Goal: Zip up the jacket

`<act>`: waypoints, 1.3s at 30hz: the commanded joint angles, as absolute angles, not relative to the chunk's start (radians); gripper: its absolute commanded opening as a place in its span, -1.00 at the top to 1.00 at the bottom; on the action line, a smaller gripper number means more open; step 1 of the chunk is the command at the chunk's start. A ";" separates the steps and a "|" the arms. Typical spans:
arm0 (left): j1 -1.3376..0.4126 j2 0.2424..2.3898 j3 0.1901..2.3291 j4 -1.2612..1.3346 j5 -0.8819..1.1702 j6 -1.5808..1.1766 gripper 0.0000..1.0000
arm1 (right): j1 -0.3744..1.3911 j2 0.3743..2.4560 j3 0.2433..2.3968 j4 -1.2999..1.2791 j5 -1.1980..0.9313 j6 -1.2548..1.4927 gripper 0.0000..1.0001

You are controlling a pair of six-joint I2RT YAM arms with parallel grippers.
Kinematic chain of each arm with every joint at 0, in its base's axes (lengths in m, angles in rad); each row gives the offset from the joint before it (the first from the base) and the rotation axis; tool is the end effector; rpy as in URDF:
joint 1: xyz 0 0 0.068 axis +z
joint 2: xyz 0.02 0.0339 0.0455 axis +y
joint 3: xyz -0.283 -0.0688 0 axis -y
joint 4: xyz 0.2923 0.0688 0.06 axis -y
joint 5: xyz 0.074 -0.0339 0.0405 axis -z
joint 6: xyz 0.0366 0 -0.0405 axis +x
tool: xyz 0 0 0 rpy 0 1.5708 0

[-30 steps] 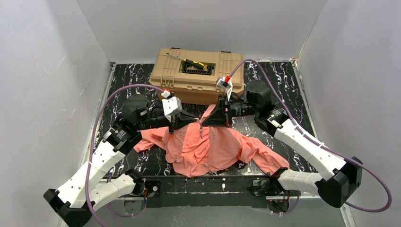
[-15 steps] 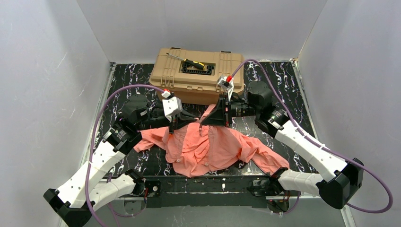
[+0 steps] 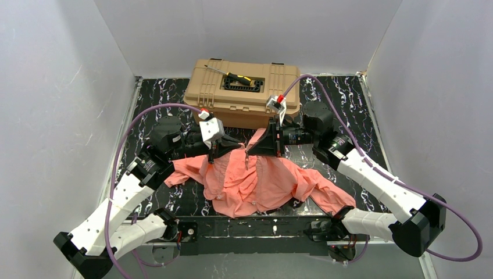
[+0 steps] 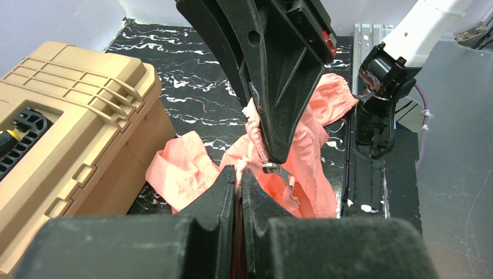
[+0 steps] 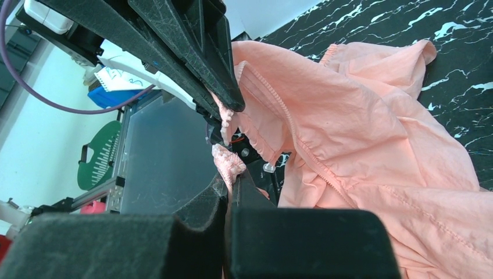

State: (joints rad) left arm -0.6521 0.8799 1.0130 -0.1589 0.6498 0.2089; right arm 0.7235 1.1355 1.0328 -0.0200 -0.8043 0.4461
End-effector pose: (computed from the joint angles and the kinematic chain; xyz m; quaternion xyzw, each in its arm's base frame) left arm 0.1650 -0.1539 0.4272 0.4857 0.5238 -0.3684 0.5950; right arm 0.2046 0.2159 0.3877 -0.3521 0.6469 0.5810 0.3464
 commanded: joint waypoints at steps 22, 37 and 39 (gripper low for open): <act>-0.661 0.868 1.052 -0.163 0.666 0.209 1.00 | 0.749 1.097 1.021 0.072 -0.731 0.443 0.97; -0.663 0.867 1.054 -0.164 0.674 0.213 1.00 | 0.750 1.087 1.015 0.081 -0.709 0.447 0.97; -0.662 0.867 1.054 -0.164 0.674 0.214 1.00 | 0.750 1.088 1.015 0.081 -0.710 0.447 0.97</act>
State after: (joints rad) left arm -0.6571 0.8799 1.0130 -0.1593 0.6525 0.2089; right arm 0.7429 1.1133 1.0168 0.0261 -0.7155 0.4461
